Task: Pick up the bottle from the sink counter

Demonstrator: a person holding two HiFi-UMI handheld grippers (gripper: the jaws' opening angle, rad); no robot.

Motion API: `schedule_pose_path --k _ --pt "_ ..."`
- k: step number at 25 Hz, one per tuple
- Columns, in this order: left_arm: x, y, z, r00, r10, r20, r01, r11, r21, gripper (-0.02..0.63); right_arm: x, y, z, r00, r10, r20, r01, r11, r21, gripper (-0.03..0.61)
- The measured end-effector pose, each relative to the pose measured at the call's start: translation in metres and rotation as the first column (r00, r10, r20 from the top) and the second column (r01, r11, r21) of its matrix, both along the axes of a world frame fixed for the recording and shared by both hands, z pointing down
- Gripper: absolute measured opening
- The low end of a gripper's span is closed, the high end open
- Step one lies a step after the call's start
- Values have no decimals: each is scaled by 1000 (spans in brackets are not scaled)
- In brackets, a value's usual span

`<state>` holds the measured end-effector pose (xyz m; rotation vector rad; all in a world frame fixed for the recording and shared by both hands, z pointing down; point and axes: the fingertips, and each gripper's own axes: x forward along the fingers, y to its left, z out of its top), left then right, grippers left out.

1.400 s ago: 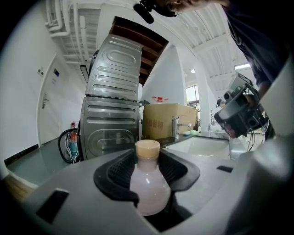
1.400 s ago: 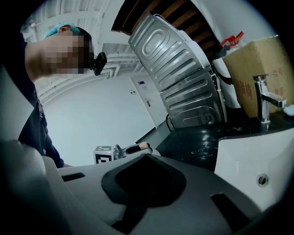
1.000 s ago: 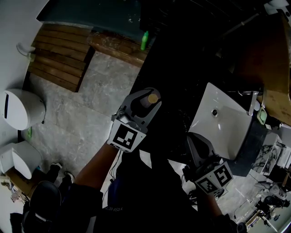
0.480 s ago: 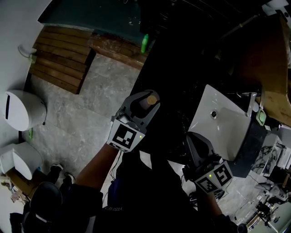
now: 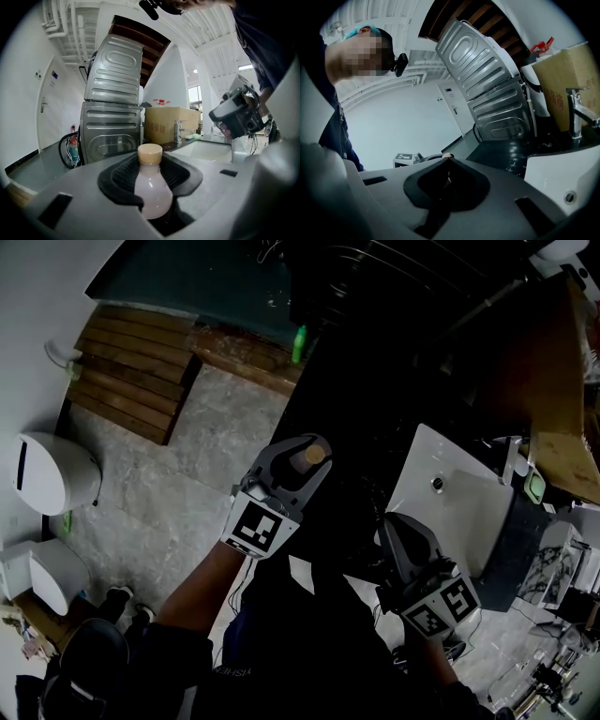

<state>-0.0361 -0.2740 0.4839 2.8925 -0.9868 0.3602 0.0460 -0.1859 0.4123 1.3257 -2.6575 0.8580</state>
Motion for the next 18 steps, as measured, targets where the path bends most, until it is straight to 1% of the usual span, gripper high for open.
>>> schedule_pose_path --k 18 --pt "-4 -6 -57 1000 -23 -11 23 999 46 141 4 -16 -37 1000 -7 21 5 995 96 23"
